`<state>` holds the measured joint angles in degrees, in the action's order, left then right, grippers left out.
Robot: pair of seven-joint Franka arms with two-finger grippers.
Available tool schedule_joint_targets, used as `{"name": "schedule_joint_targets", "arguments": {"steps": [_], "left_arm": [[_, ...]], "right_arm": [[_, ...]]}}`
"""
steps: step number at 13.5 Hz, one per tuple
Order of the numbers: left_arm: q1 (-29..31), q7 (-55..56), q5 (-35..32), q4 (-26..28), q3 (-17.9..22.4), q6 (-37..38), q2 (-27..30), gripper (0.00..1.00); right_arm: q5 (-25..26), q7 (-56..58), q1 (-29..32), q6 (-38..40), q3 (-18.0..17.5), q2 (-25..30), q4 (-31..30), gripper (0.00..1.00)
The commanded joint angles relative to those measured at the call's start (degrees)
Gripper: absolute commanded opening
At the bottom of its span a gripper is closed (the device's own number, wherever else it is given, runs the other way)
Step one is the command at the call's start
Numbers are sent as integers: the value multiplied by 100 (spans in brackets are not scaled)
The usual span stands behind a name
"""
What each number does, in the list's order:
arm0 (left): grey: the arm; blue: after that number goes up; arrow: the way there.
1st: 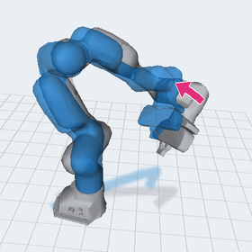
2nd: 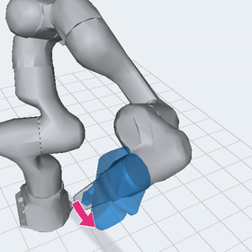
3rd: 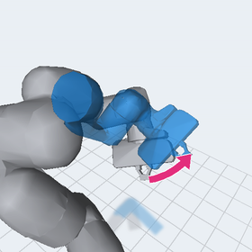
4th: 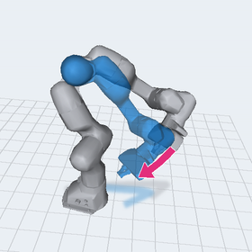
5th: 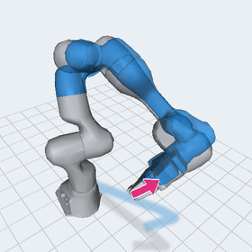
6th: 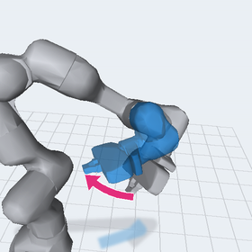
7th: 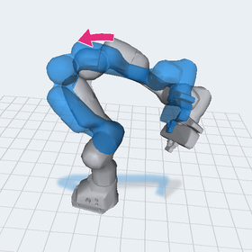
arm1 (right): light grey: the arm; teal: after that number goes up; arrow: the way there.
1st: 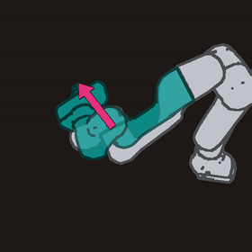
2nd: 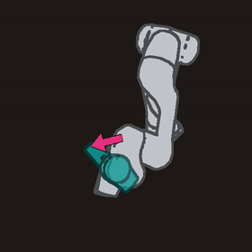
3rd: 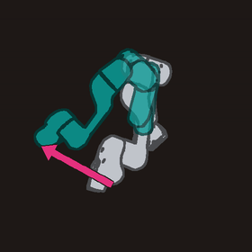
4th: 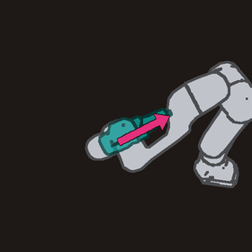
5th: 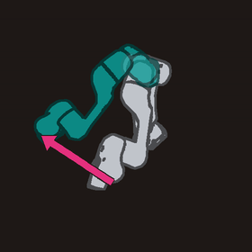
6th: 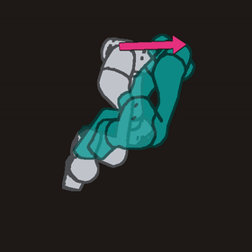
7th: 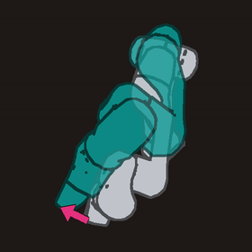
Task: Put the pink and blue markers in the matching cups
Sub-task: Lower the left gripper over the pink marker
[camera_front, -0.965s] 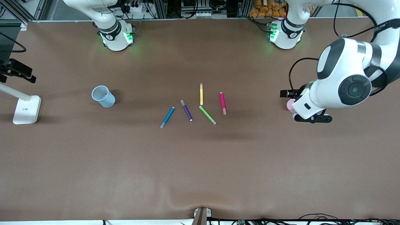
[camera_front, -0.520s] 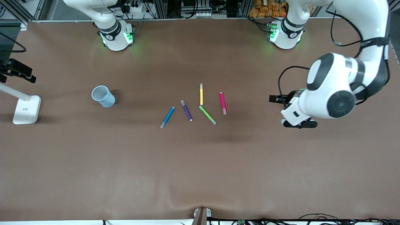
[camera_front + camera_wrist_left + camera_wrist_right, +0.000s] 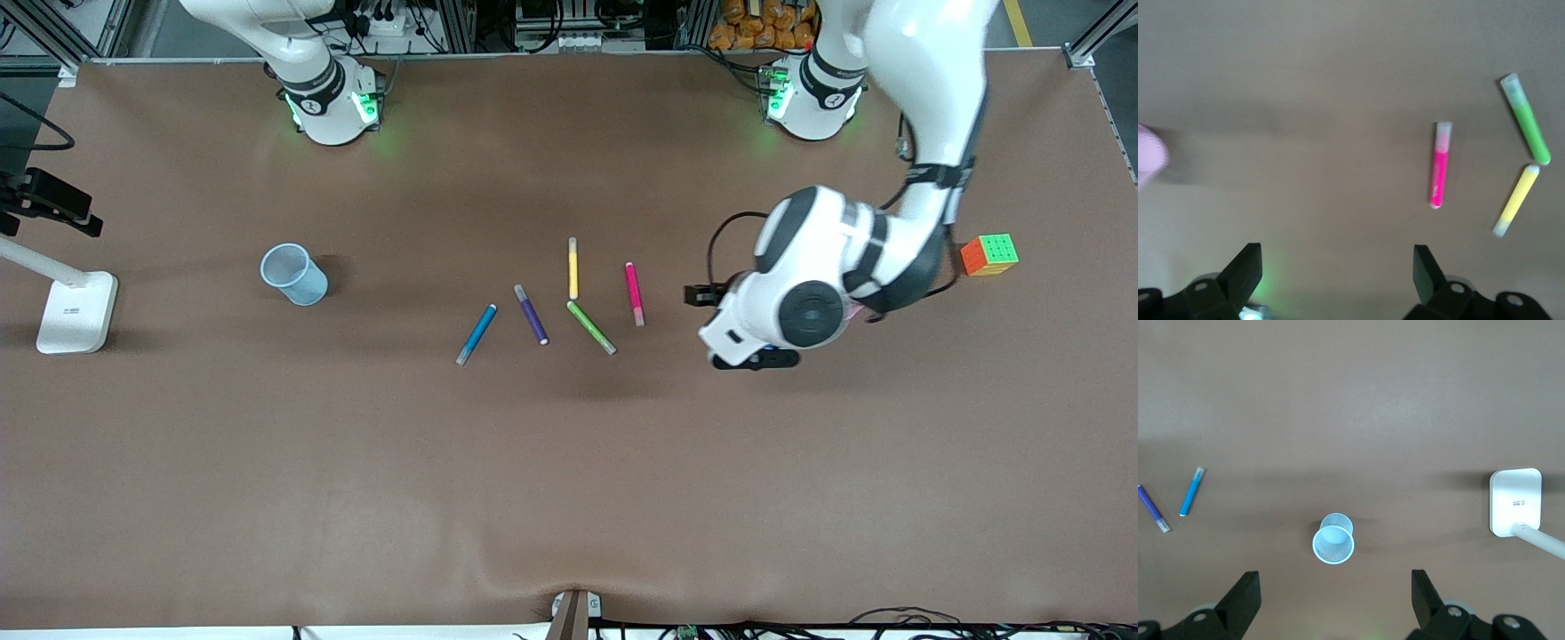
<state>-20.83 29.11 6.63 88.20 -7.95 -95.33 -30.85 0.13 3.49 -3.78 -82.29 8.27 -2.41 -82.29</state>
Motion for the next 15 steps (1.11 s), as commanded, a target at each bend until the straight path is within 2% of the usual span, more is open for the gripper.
{"name": "schedule_joint_targets", "arguments": {"steps": [1, 3, 7, 11, 14, 15], "left_arm": [[-298, 541, 127, -136, 39, -291, -341, 100], [-465, 868, 119, -128, 39, -652, -675, 100], [-641, 1325, 382, -110, 39, -1267, -1001, 100], [-721, 1449, 444, -119, 39, -1532, -1230, 88], [-677, 1475, 462, -66, 39, -1488, -1186, 69], [-686, 1475, 470, -57, 39, -1497, -1212, 67]], "right_arm": [[-39, 73, 62, 20, -18, -93, 37, 100], [-39, 82, 62, 20, -18, -111, 37, 100], [-13, 73, 62, 11, -18, -242, 55, 100], [22, 117, 62, 11, -18, -357, 64, 100], [40, 82, 53, 11, -18, -462, 64, 100], [75, 117, 62, 20, -18, -584, 64, 100]]}}
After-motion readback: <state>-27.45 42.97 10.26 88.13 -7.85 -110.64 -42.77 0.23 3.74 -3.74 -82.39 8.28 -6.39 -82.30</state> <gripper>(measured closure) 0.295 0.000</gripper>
